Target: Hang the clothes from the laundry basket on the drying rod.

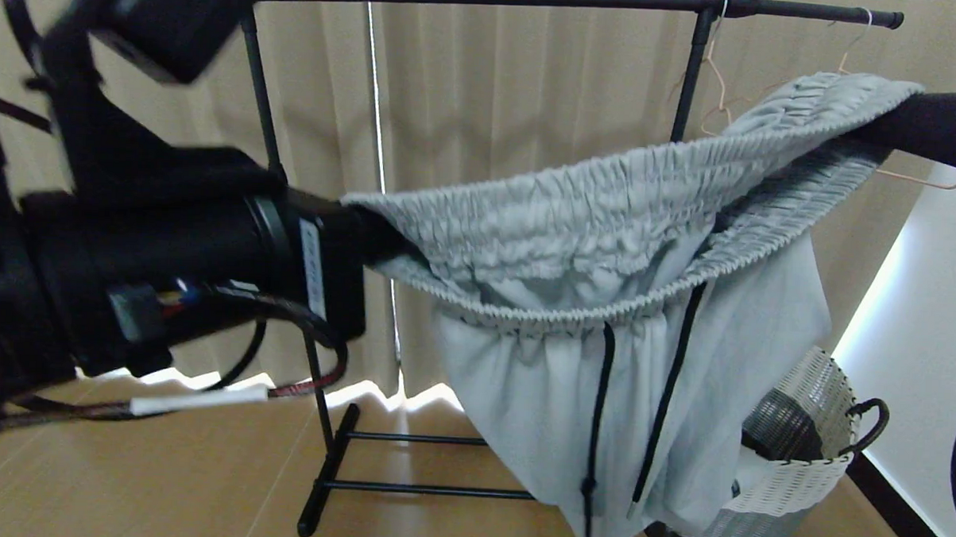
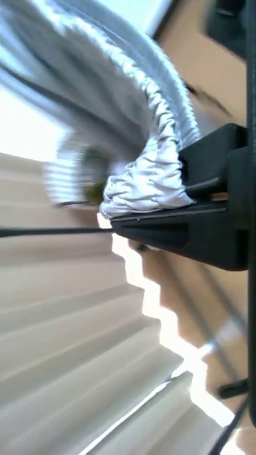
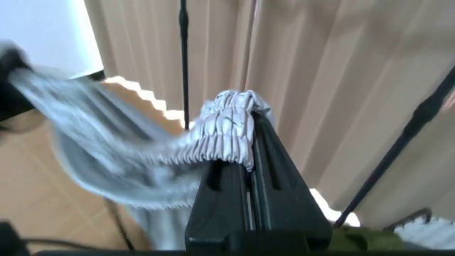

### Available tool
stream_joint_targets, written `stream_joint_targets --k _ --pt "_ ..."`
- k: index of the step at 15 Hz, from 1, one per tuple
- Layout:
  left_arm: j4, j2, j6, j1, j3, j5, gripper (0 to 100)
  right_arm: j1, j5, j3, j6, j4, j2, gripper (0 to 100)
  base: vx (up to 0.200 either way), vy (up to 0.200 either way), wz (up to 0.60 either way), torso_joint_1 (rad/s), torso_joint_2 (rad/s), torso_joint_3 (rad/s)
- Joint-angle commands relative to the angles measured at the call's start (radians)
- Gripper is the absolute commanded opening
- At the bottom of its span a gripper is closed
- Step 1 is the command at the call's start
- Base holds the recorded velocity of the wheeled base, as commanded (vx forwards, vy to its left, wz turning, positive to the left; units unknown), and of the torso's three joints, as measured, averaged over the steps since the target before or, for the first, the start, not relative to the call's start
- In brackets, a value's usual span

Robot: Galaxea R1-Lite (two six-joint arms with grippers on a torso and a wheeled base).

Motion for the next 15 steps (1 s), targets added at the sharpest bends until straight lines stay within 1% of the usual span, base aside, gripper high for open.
stream_joint_targets --k 1,2,3,4,5,6,8,10,12,15 --pt "0.118 -0.015 0.023 0.056 -0.181 -0.011 0 -0.028 -0.001 -0.006 -0.008 -0.014 0.02 0 0.0 0.0 0.0 0.0 0.0 0.0" --pt "0.159 0.014 0.048 0.06 -0.241 -0.011 0 -0.062 0.001 0.002 -0.028 -0.015 0.02 0 0.0 0.0 0.0 0.0 0.0 0.0" --pt "0.171 0.04 0.069 0.069 -0.267 -0.01 0 -0.088 -0.001 0.011 -0.03 -0.017 0.02 0 0.0 0.0 0.0 0.0 0.0 0.0" --pt "0.171 0.06 0.089 0.083 -0.27 -0.01 0 -0.103 0.001 0.02 -0.03 -0.017 0.021 0 0.0 0.0 0.0 0.0 0.0 0.0" --pt "0.167 0.091 0.127 0.118 -0.259 -0.005 0 -0.118 -0.001 0.042 -0.028 -0.019 0.021 0 0.0 0.0 0.0 0.0 0.0 0.0" --pt "0.154 0.128 0.143 0.141 -0.241 -0.01 0 -0.132 -0.001 0.082 -0.027 -0.02 0.02 0 0.0 0.0 0.0 0.0 0.0 0.0" --pt "0.131 0.154 0.141 0.143 -0.244 -0.011 0 -0.134 -0.001 0.109 -0.023 -0.032 0.02 0 0.0 0.0 0.0 0.0 0.0 0.0" --pt "0.13 0.162 0.143 0.143 -0.242 -0.011 0 -0.134 -0.001 0.129 -0.028 -0.123 0.041 0 0.0 0.0 0.0 0.0 0.0 0.0" --pt "0.134 0.157 0.146 0.143 -0.236 -0.01 0 -0.137 -0.002 0.126 -0.031 -0.17 0.069 0 0.0 0.0 0.0 0.0 0.0 0.0" --pt "0.13 0.148 0.146 0.143 -0.218 -0.005 0 -0.177 -0.001 0.125 -0.037 -0.215 0.11 0 0.0 0.0 0.0 0.0 0.0 0.0"
